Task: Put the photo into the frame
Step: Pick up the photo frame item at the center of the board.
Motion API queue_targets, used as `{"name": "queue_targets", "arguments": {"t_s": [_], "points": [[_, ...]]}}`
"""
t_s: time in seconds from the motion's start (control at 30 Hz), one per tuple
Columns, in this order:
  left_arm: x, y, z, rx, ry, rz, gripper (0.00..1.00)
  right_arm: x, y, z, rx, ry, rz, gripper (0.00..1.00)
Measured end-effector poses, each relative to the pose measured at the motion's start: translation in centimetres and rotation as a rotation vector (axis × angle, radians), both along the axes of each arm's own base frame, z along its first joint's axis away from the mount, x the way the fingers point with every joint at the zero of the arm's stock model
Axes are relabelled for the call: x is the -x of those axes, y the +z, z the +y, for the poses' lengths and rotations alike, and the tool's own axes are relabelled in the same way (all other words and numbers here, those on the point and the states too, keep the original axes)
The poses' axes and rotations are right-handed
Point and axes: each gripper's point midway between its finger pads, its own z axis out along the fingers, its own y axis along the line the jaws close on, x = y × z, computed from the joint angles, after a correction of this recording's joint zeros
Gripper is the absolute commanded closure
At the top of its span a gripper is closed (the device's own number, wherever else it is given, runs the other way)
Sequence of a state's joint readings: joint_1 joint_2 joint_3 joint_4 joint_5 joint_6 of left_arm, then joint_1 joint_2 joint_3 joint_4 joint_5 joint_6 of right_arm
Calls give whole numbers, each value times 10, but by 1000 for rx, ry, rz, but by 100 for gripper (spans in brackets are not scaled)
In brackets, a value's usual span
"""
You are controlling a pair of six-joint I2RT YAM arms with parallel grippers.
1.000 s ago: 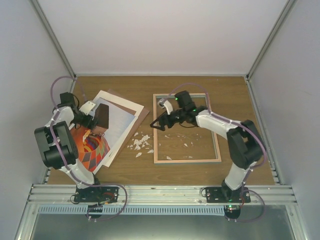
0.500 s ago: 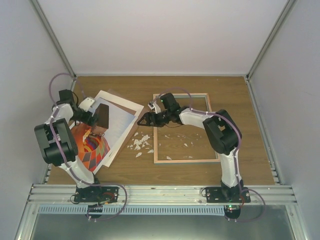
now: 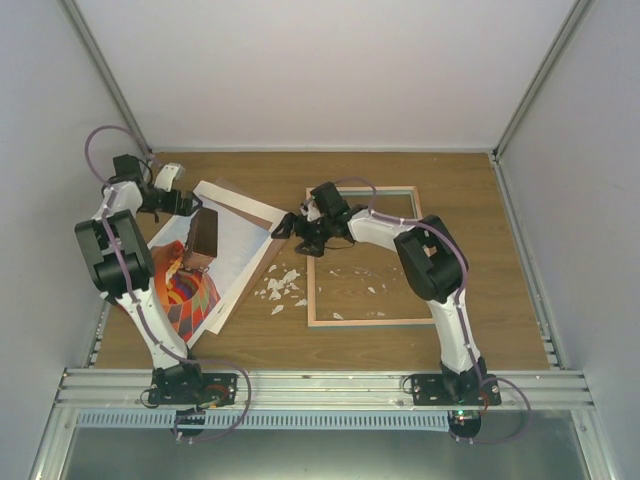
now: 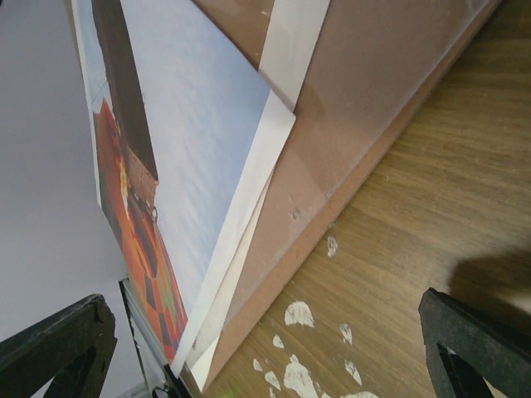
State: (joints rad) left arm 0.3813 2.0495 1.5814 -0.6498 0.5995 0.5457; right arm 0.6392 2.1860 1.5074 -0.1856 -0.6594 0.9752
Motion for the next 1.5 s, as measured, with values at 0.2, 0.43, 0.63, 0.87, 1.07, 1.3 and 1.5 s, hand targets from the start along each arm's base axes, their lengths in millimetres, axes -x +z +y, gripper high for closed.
{"name": "queue_targets", "arguments": {"t_s": [0.2, 0.43, 0.63, 0.87, 1.07, 1.3, 1.5], "points": [[-10, -15, 9, 37, 49, 34, 1, -16, -4, 1, 30, -50, 9, 1], [-16, -20, 18, 35, 83, 36, 3, -35, -6, -12, 61, -94, -12, 8], [-29, -37, 24, 61, 87, 45, 6, -46, -9, -9, 53, -101, -29, 13], [-31, -47, 19, 104, 72, 59, 15, -53, -14, -2, 30, -106, -42, 22], [-25, -57, 7, 114, 43, 55, 25, -59, -15, 3, -6, -100, -62, 29], [-21, -63, -1, 79, 15, 27, 44, -62, -18, 0, -28, -107, -48, 43], [-21, -66, 2, 35, 17, 2, 54, -63, -21, -4, -56, -115, -40, 54]]}}
